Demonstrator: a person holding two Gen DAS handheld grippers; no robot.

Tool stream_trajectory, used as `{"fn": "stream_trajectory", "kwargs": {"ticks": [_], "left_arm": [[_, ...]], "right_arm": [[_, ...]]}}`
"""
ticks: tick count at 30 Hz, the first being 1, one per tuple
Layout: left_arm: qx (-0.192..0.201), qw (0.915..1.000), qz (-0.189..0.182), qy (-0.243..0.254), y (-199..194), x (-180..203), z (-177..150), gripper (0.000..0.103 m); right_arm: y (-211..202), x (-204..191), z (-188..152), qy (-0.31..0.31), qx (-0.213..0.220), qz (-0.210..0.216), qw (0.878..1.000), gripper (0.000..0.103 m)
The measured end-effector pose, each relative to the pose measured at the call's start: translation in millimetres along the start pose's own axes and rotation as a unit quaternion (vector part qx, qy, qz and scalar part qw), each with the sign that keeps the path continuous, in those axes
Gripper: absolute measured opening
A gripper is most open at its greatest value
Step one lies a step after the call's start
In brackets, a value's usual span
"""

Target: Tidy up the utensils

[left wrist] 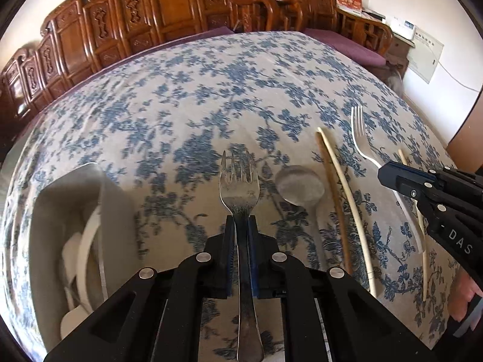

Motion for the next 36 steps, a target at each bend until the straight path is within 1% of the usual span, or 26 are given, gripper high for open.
{"fn": "stream_trajectory", "kwargs": {"ticks": [5,7,14,20,22,25,28,30,34,36], "left_arm": [[0.019,0.9998,0.009,0.007,-16.8,-2.6,-9.7,0.007],[0.029,0.9995,0.003,0.008,-25.6,-1.8,-14.0,0.007],[0.076,0.9970,0.004,0.011,-63.4,-2.2,-28.0,0.007],[0.105,0.9944,-0.005,0.005,-88.6,-6.2,-34.5,0.007],[0.118,0.9930,-0.003,0.003,-96.3,-7.9,-34.6,0.000],[0.137,0.9906,-0.006,0.000,-107.9,-9.6,-33.8,0.000],[0.137,0.9905,-0.014,-0.002,-111.9,-10.0,-30.7,0.000],[0.135,0.9907,-0.012,-0.002,-110.7,-10.6,-28.6,0.000],[0.111,0.9938,-0.010,-0.003,-93.3,-13.1,-19.6,0.000],[0.101,0.9949,-0.008,-0.006,-81.8,-12.8,-12.0,0.000]], "right_arm": [[-1.6,-6.4,-0.6,-0.007,0.003,0.000,1.000,0.008],[-2.0,-8.2,-1.6,-0.008,0.003,-0.001,1.000,0.008],[-8.9,-12.5,-4.8,-0.010,0.011,-0.004,1.000,0.008],[-14.4,-27.2,-8.8,-0.029,0.018,-0.003,0.999,0.008],[-16.1,-33.0,-9.7,-0.037,0.022,-0.004,0.999,0.008],[-17.5,-38.5,-10.2,-0.047,0.025,-0.006,0.999,0.008],[-18.3,-39.1,-10.1,-0.050,0.026,-0.007,0.998,0.008],[-20.0,-36.0,-9.7,-0.044,0.028,-0.005,0.999,0.008],[-24.5,-21.8,-7.9,-0.019,0.033,-0.002,0.999,0.008],[-27.0,-12.4,-5.7,-0.010,0.039,-0.008,0.999,0.008]]}}
Point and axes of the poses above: each gripper's, at about its wrist camera, not at the fingertips, and y roughly the way its jaws point, x to its right, z to its top, the point moved 3 cm from there along y, roughly the way its jaws point, and after that the axes turned 11 degrees about -x, right-handed, at the moved point
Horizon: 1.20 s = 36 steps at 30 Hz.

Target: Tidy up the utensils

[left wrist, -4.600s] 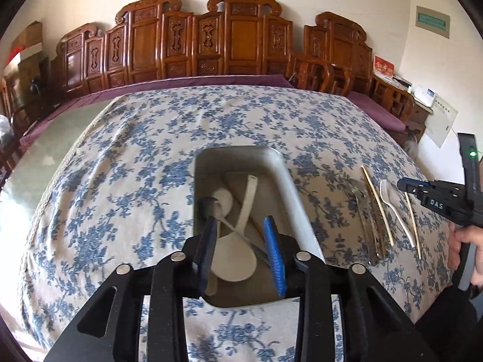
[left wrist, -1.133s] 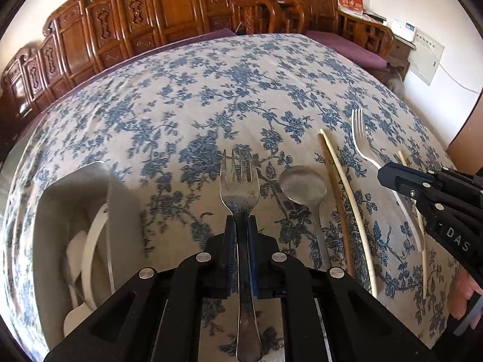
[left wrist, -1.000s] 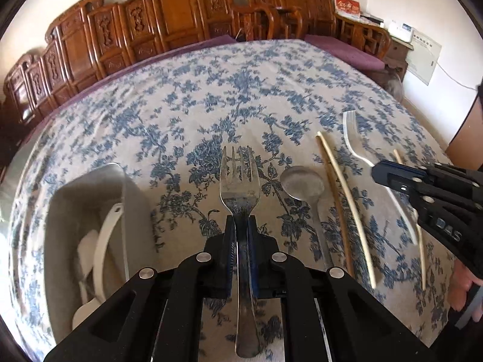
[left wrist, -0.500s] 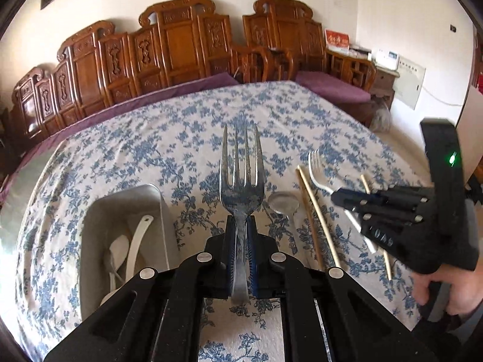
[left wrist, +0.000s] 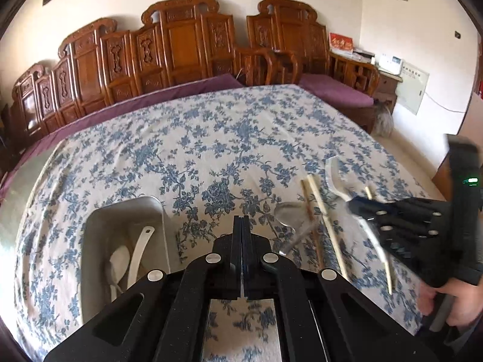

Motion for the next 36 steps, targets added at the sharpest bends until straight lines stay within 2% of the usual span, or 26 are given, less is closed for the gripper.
{"fn": "stream_trajectory", "kwargs": {"ticks": [5,8,12,15,19,23,26,29,31,33,36], "left_arm": [[-0.034,0.9992,-0.021,0.009,37.5,9.1,14.9,0.000],[-0.046,0.9984,-0.026,0.023,50.4,22.2,17.4,0.006],[-0.044,0.9974,-0.043,0.039,58.7,37.0,13.5,0.028],[-0.058,0.9968,-0.040,0.038,70.5,43.0,12.2,0.028],[-0.085,0.9941,-0.062,0.026,86.3,48.3,11.3,0.028],[-0.115,0.9907,-0.072,0.013,98.3,53.2,8.3,0.028],[-0.135,0.9890,-0.058,0.013,108.8,56.4,5.4,0.027],[-0.134,0.9900,-0.035,0.026,109.1,61.6,5.7,0.023],[-0.133,0.9900,-0.025,0.038,108.6,64.7,6.4,0.006],[-0.135,0.9901,-0.016,0.036,106.9,61.3,6.3,0.005],[-0.115,0.9929,-0.007,0.027,96.4,50.1,4.9,0.005]], "right_arm": [[-0.6,26.9,5.4,0.033,0.004,0.002,0.999,0.008],[-1.9,41.2,9.6,0.045,0.009,0.003,0.999,0.008],[-5.0,60.8,12.6,0.073,0.016,0.014,0.997,0.008],[-2.0,63.6,11.3,0.083,0.010,0.022,0.996,0.008],[-0.3,51.2,11.1,0.057,0.007,0.011,0.998,0.008],[0.8,52.7,10.6,0.065,0.006,0.016,0.998,0.008],[0.7,54.4,10.2,0.071,0.006,0.020,0.997,0.008],[0.9,53.7,10.6,0.070,0.008,0.022,0.997,0.008],[1.4,52.9,11.1,0.067,0.008,0.023,0.997,0.008],[1.1,52.2,11.2,0.067,0.008,0.023,0.997,0.008],[-0.4,50.0,11.4,0.067,0.009,0.025,0.997,0.008]]}}
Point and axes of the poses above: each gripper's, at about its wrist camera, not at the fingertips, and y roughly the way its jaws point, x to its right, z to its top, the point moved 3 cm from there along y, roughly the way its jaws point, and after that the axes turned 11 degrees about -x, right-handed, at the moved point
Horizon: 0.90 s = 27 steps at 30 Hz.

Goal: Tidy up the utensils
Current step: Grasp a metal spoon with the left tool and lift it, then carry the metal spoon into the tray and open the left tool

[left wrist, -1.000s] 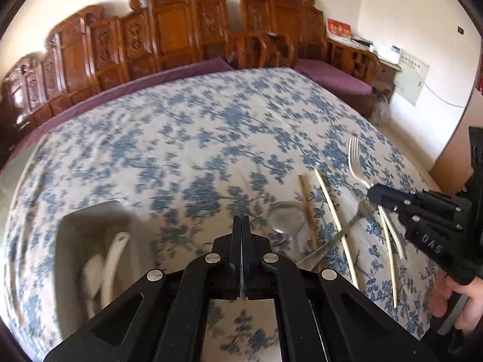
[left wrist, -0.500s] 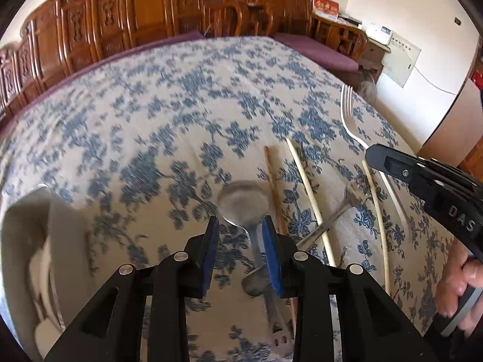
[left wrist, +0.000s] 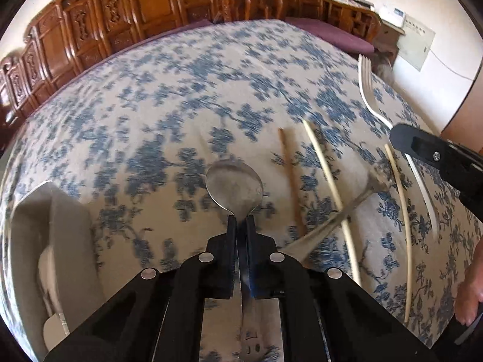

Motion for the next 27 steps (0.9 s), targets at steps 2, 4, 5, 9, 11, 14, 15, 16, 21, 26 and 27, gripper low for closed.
{"fn": "stream_trajectory", "kwargs": {"ticks": [2,4,5,9,11,14,15,16,21,26,27], "left_arm": [[0.018,0.9998,0.003,-0.008,-12.3,-9.8,-3.4,0.005],[0.033,0.9993,0.006,-0.016,-22.6,-17.4,-4.1,0.005],[0.041,0.9989,0.006,-0.020,-28.3,-21.3,-4.2,0.005],[0.073,0.9968,0.007,-0.032,-57.3,-37.0,-6.6,0.005],[0.084,0.9958,0.007,-0.035,-69.9,-42.8,-8.6,0.005],[0.099,0.9945,0.009,-0.035,-85.1,-50.1,-13.8,0.001],[0.108,0.9935,0.010,-0.035,-92.9,-53.1,-17.9,0.001],[0.113,0.9929,0.011,-0.035,-96.5,-55.6,-20.7,0.001],[0.129,0.9910,-0.004,-0.036,-105.4,-63.8,-38.1,0.001],[0.139,0.9893,-0.013,-0.042,-118.1,-71.2,-47.2,0.001],[0.143,0.9888,-0.013,-0.041,-123.7,-73.5,-48.8,0.001]], "right_arm": [[0.7,-2.6,-0.5,-0.003,-0.001,-0.001,1.000,0.008],[-0.2,-7.2,-0.8,-0.008,0.000,0.000,1.000,0.008],[-0.1,-9.5,-1.1,-0.010,0.000,0.000,1.000,0.008],[0.3,-23.6,-2.6,-0.027,-0.001,0.003,1.000,0.008],[0.3,-33.1,-3.8,-0.040,-0.002,0.003,0.999,0.008],[-1.3,-50.4,-6.8,-0.059,0.000,0.007,0.998,0.008],[-1.6,-56.1,-8.2,-0.065,0.000,0.008,0.998,0.008],[-1.9,-61.1,-9.8,-0.070,0.000,0.008,0.998,0.008],[-2.6,-84.7,-18.5,-0.094,0.000,0.009,0.996,0.008],[-7.7,-90.6,-21.1,-0.098,0.003,0.009,0.995,0.008],[-9.6,-90.8,-20.9,-0.097,0.004,0.013,0.995,0.008]]}}
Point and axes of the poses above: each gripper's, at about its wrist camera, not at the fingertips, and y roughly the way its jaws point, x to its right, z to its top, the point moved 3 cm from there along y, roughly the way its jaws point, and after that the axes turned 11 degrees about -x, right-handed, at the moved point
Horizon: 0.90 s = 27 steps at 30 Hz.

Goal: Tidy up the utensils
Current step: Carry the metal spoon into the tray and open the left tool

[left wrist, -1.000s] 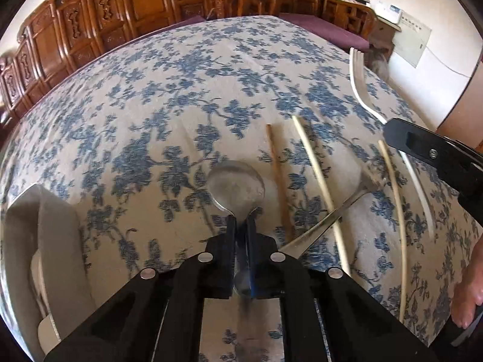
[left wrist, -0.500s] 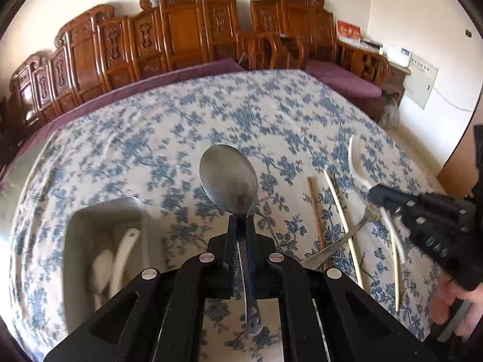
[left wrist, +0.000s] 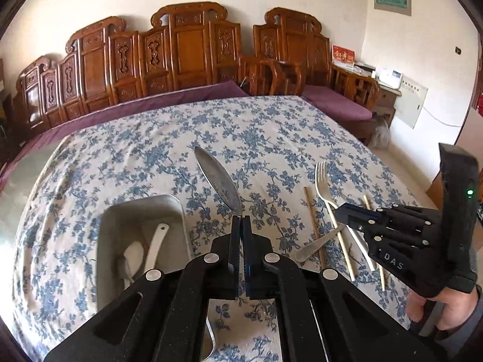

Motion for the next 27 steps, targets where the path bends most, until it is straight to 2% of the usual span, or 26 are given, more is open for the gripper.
{"fn": "stream_trajectory", "kwargs": {"ticks": [5,13,21,27], "left_arm": [[0.017,0.9998,0.003,-0.004,-29.3,-16.4,-0.4,0.001],[0.019,0.9988,0.044,-0.011,-51.6,-65.1,-7.1,0.001],[-0.040,0.9971,0.063,-0.010,-22.8,-100.0,-18.0,0.001],[-0.075,0.9949,0.067,-0.007,12.5,-105.6,-27.1,0.001]], "right_arm": [[-10.1,-8.4,0.9,-0.005,0.008,0.013,1.000,0.008],[-23.3,-51.9,3.3,-0.035,0.025,0.047,0.998,0.008],[-23.9,-105.1,-4.4,-0.084,0.023,0.077,0.993,0.008],[-17.2,-104.8,-5.9,-0.084,0.013,0.077,0.993,0.008]]}}
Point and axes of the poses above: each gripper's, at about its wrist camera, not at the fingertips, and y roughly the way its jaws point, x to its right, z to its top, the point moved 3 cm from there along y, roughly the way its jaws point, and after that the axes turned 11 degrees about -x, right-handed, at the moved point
